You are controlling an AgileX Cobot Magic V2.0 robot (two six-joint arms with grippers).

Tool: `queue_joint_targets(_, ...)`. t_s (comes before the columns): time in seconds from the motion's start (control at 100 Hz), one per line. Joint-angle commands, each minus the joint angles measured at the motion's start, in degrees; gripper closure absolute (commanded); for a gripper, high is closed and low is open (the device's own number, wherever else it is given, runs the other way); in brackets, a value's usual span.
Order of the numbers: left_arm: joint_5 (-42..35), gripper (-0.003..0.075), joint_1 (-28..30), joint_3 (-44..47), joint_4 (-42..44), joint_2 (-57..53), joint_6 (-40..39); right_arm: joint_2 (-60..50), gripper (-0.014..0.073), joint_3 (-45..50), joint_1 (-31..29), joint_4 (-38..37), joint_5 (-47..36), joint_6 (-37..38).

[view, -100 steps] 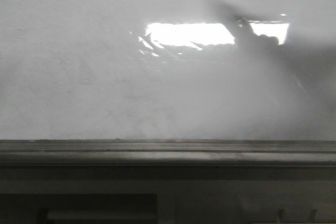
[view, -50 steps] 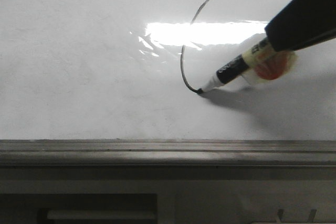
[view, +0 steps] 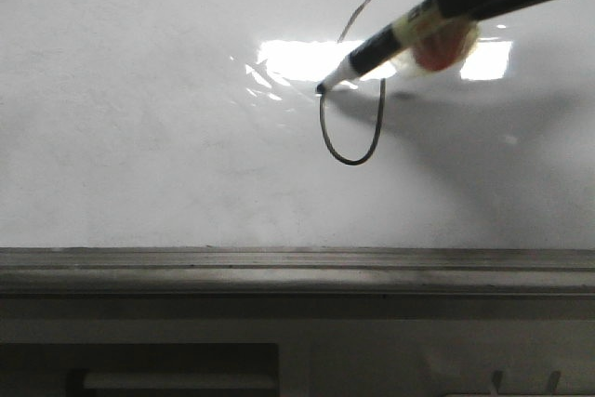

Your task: Write number 6 on whiteboard

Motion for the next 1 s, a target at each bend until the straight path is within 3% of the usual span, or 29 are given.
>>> queue_joint_targets(0.0, -2.42, 0.0251, 0.05, -1.52, -1.44, -0.09, 0.05, -0.88, 0.0638, -2.38, 0.17, 0.71, 1.72, -1.38)
queue_joint_targets(0.19, 2.67, 0.0251, 0.05, -2.04, -1.66, 0.01, 2.32, -5.38, 0.0638, -2.51, 0.17, -0.44, 7.97, -1.38)
queue_joint_targets(0.33, 11.63, 0.0293, -0.63, -3.67, -7.83, 1.91, 13.40, -5.87, 0.0638, -4.42, 0.17, -0.44, 8.68, -1.38)
queue_joint_targets(0.45, 19.17, 0.0304, -3.52, -4.94, -19.28, 6.84, 27.66, -3.46, 0.0638, -7.85, 0.17, -0.68, 12.80, -1.38)
queue_joint_targets(0.68, 18.09, 0.0304, -13.51, -9.81, -20.74, 17.65, 32.38, 1.76, 0.0638, -12.76, 0.17, -1.26, 18.28, -1.38)
queue_joint_targets(0.99, 9.02, 0.0334, -26.29, -16.18, -12.94, 28.84, 33.22, 2.25, 0.0638, -13.33, 0.17, -1.33, 20.52, -1.38)
